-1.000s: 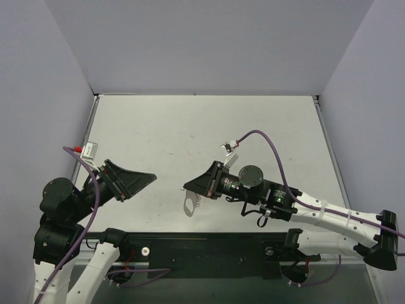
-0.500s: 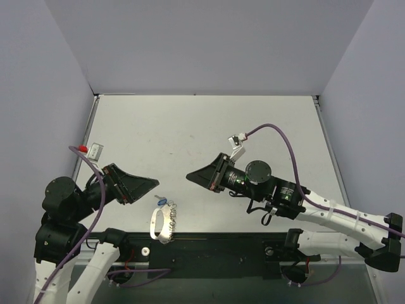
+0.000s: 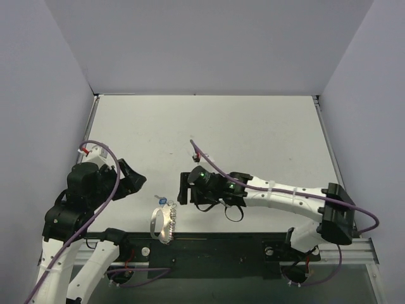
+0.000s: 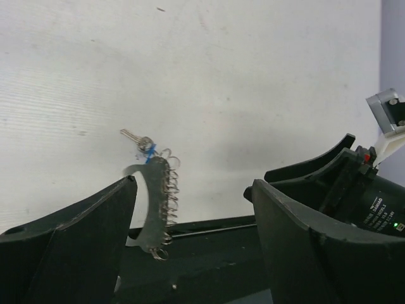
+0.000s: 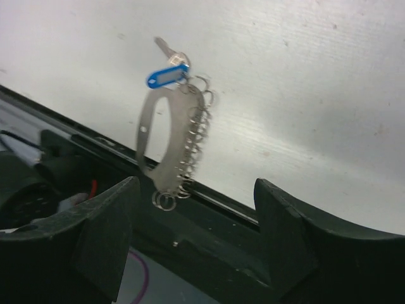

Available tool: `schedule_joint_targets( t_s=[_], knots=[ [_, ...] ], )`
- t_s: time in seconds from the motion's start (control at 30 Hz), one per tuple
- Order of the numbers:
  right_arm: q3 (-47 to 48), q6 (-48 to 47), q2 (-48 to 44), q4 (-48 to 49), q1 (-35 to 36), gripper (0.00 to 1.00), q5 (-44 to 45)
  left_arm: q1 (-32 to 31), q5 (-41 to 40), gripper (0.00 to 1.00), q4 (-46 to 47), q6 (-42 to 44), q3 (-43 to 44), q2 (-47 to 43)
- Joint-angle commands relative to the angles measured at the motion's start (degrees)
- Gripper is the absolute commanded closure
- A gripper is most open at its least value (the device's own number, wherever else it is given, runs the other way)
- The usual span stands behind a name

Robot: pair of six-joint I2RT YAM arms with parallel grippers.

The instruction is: Remove the keys from the keyring

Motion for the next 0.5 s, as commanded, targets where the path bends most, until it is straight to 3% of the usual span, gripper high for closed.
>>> schedule_joint_targets(
  t_s=[0.0,0.13,0.47],
  knots=[
    [6.3,-3.1,8.1,-4.4,0.5,0.32,-0.7,0.0,-9.7,0.16,2.4,6.5,-2.3,-1.1],
    [11.6,-4.5,16.0,-4.4,-0.1,0.33,-2.3,0.1,-12.5,0.16,4.4,7.9,-3.7,-1.0],
    [25.7,-4.2,29.3,-9.2,-0.2,0.36,-3.7,1.9,-8.6,0.16,12.0,6.0,-10.1,-6.7]
  ],
)
